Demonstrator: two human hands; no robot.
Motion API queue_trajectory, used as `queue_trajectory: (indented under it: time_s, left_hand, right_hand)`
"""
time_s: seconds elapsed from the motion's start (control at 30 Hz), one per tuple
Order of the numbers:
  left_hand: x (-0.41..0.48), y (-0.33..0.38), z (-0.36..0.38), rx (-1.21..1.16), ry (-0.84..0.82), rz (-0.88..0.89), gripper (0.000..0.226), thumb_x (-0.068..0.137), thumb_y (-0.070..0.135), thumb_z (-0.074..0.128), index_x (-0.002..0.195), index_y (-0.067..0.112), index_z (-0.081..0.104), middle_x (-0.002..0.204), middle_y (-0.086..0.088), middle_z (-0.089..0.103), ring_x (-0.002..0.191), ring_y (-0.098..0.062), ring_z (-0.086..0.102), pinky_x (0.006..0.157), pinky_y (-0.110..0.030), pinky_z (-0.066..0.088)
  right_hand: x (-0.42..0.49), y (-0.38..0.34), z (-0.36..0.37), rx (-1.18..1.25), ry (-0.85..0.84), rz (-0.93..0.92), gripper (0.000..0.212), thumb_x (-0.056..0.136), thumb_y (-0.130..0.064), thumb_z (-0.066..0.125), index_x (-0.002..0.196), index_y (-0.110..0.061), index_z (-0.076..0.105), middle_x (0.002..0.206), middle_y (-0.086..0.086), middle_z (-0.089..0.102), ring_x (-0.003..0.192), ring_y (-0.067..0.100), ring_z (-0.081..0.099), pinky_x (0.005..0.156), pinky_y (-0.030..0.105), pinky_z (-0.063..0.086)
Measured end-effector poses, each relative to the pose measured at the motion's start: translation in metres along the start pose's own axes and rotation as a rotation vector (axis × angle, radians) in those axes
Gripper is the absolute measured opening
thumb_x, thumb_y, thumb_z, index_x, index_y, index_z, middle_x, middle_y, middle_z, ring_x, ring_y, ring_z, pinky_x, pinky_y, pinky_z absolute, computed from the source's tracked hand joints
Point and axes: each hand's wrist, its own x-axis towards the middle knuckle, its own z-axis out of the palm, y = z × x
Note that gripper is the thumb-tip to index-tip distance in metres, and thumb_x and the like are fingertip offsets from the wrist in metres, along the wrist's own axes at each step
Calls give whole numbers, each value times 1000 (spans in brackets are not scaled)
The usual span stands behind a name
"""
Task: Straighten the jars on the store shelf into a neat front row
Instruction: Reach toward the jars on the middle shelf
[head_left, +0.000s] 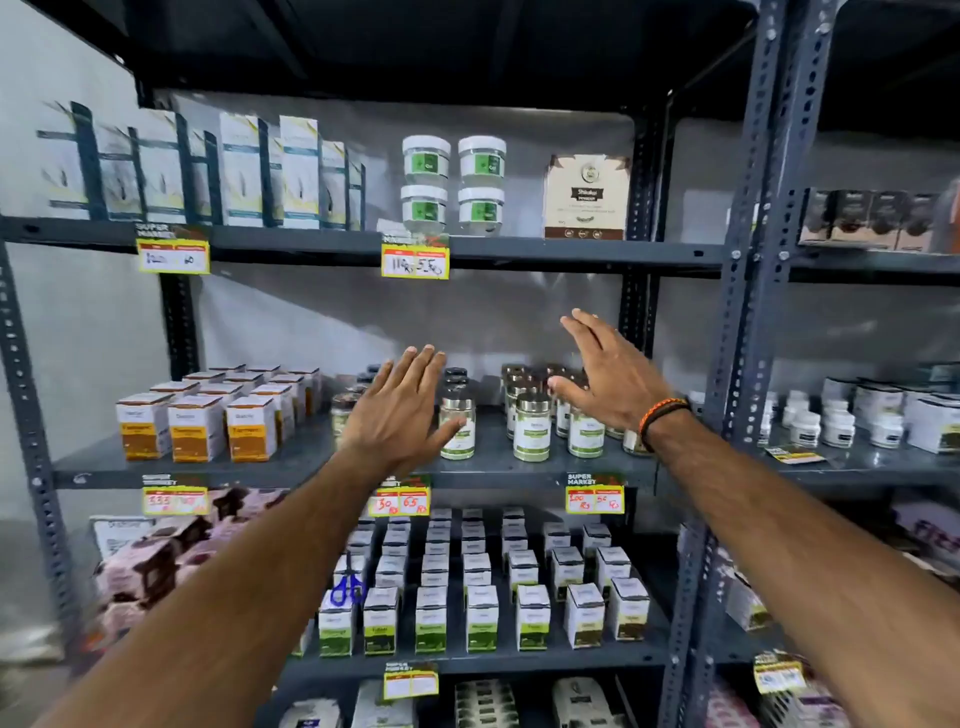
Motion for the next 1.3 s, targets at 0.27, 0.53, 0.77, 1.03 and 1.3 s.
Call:
queue_trajectory:
  time_s: [0.27, 0.53, 0.77, 1.03, 1.3]
  left_hand:
    - [5, 62, 115, -75, -110, 119, 96, 95, 74, 26, 162, 7, 16, 169, -14, 24, 156, -30, 16, 128, -47, 14]
    - [-2, 78, 198, -94, -203, 121, 94, 96, 75, 23, 163, 9, 14, 171, -12, 20, 158, -27, 12, 126, -40, 6]
    - [-6, 82, 220, -19, -173, 120, 93, 96, 72, 33, 160, 3, 26, 165, -17, 34, 154, -32, 25, 127, -49, 17]
    - [-6, 81, 218, -6, -152, 127, 90, 98, 71, 34, 158, 3, 30, 161, -17, 41, 151, -33, 32, 125, -51, 23]
    - [-11, 68, 179, -60, -152, 120, 84, 98, 66, 33, 156, 5, 33, 158, -18, 43, 149, -35, 34, 124, -49, 26]
  right_hand:
    - [-63, 88, 73, 155, -31, 348, 86, 93, -52, 62, 161, -16, 22, 170, 10, 12, 153, 32, 26, 119, 46, 31]
    - [-66, 151, 145, 289, -59, 518, 94, 90, -46, 71, 162, -22, 15, 170, 8, 5, 152, 34, 27, 121, 43, 29]
    - [-42, 164, 173, 367, -133, 591, 88, 94, -36, 69, 161, -33, 13, 163, 19, 26, 134, 41, 51, 113, 48, 39]
    - [-41, 166, 181, 382, -6, 605, 80, 89, -11, 76, 154, -23, 31, 135, 18, 59, 125, 35, 56, 106, 42, 44]
    - [-60, 136, 147, 387, 87, 613, 82, 85, -17, 81, 150, -29, 33, 131, 13, 60, 123, 32, 57, 103, 42, 45]
